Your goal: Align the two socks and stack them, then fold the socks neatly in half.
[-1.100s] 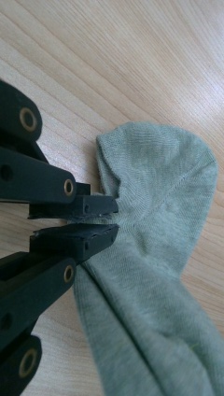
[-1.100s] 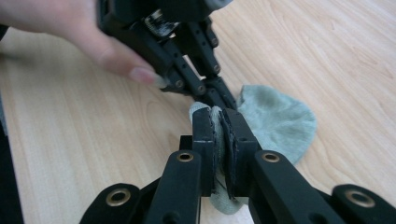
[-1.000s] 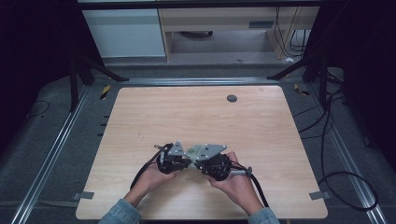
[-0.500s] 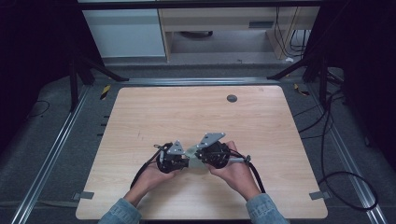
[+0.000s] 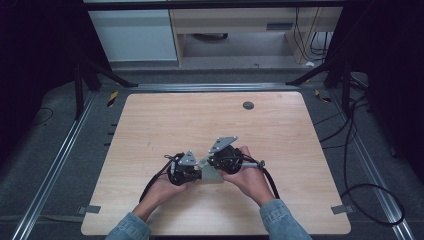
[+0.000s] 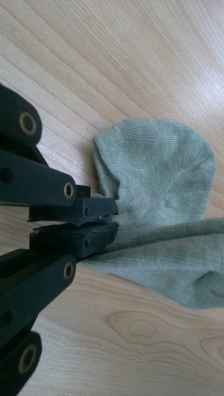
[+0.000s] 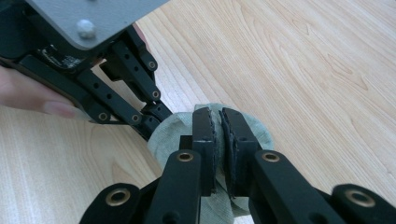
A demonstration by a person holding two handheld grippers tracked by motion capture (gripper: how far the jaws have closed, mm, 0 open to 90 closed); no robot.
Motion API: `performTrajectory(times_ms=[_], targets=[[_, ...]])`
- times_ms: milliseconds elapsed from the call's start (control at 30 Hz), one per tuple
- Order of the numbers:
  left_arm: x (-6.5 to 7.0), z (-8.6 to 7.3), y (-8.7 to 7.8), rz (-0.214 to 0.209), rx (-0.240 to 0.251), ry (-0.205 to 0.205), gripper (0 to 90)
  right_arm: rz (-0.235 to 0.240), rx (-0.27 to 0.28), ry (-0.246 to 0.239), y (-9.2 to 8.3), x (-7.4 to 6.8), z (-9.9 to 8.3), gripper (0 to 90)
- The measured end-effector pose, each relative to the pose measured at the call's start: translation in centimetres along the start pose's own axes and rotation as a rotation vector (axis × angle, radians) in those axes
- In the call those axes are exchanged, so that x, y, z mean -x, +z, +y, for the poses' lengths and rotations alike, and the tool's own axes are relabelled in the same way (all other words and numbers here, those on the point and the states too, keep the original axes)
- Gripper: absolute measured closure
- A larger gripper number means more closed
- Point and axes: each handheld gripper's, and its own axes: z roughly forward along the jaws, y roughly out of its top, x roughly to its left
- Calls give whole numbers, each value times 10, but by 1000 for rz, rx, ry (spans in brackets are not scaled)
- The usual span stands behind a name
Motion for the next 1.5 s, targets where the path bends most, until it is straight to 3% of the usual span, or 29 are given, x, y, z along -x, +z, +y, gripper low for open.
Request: performTrajectory(times_ms=[633, 1500], targets=[[0, -1, 0, -1, 5, -4, 862, -10, -22, 9, 17, 12, 2, 847], [0, 0, 0, -3, 3, -3, 863, -8, -50, 19, 32, 19, 0, 844]])
